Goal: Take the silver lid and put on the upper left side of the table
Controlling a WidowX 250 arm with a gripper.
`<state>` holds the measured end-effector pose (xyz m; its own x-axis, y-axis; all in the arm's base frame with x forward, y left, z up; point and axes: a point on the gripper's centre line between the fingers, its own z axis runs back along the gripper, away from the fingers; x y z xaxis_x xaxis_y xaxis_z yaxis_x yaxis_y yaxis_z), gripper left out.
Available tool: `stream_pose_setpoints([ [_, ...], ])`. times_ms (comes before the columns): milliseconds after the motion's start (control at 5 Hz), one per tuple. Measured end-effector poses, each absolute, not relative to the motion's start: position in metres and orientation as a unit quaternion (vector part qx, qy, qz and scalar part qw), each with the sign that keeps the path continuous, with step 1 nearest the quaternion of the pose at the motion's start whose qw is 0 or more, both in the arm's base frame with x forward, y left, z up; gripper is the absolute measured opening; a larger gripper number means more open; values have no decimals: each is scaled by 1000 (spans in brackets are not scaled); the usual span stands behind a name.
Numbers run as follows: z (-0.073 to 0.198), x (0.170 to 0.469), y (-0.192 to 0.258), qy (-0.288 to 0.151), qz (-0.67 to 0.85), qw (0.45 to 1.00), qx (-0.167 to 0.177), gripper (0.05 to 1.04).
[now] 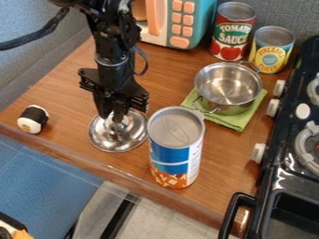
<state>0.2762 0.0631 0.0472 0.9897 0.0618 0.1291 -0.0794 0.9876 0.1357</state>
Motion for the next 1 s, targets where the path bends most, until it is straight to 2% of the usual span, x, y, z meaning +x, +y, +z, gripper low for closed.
stream_pose_setpoints([
  [200,47,275,62,-58,34,996,66,767],
  [400,44,275,63,-47,38,996,69,997],
  [600,39,278,68,-32,42,995,80,1005],
  [800,38,283,70,-24,43,996,79,967],
  [1000,37,283,76,-21,52,996,66,700],
])
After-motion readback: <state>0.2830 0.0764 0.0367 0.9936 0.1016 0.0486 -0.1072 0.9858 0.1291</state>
